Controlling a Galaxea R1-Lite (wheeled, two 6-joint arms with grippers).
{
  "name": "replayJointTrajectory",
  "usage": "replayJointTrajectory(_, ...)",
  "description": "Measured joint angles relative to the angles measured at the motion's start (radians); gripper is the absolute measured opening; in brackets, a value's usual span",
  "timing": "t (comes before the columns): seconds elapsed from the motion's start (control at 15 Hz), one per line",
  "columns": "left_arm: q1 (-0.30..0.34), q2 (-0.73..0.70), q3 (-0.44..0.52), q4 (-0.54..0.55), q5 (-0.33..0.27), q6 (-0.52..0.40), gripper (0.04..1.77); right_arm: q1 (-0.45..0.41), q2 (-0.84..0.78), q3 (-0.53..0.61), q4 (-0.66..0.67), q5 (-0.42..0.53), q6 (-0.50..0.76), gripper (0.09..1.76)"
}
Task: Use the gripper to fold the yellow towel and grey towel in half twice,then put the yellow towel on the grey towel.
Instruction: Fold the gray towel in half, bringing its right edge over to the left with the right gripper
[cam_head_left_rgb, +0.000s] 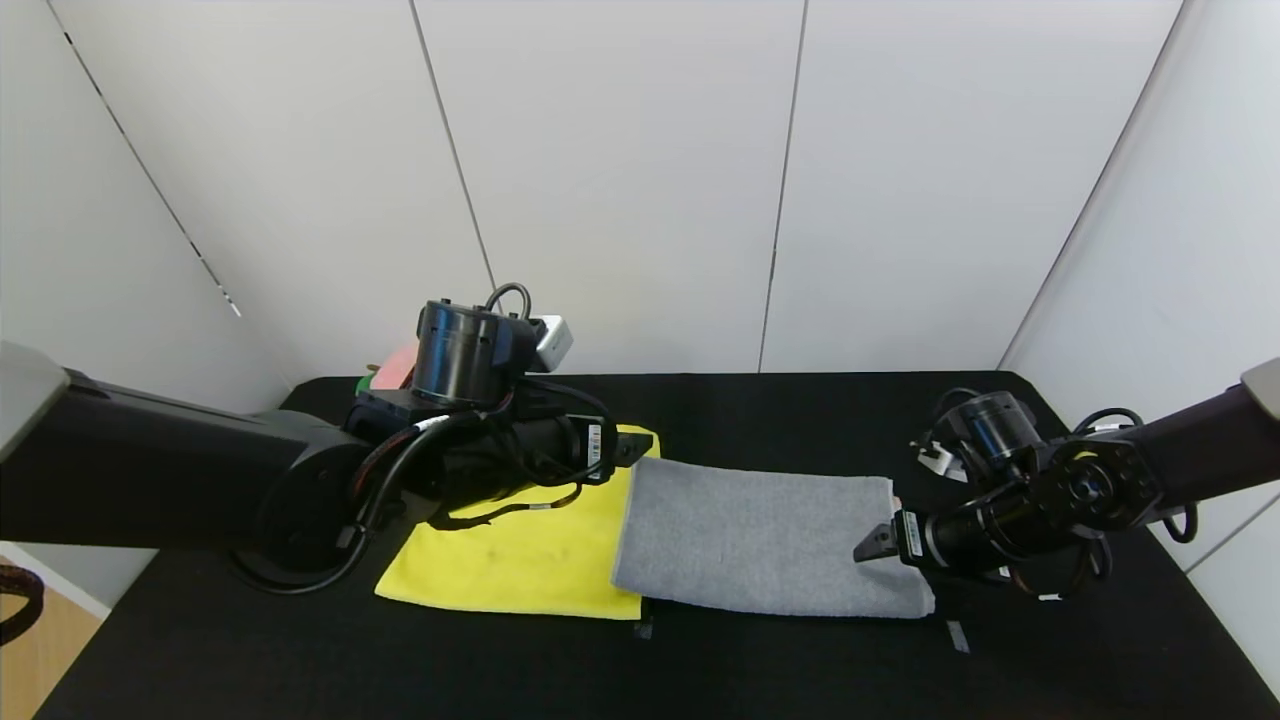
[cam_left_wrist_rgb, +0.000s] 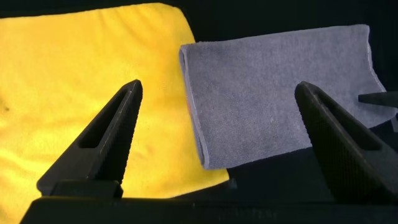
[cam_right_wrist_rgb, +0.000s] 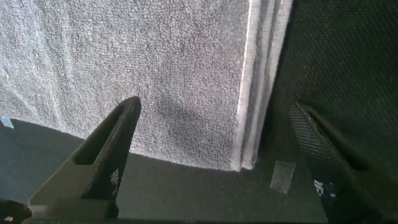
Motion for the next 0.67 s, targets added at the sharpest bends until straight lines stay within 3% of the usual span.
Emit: replayJointTrajectory(0.67,0.002,0.0,0.0,0.0,0.0,0.0,1.72,0.013,0.007,0.0,-0.007,0.0,0.002,1.71)
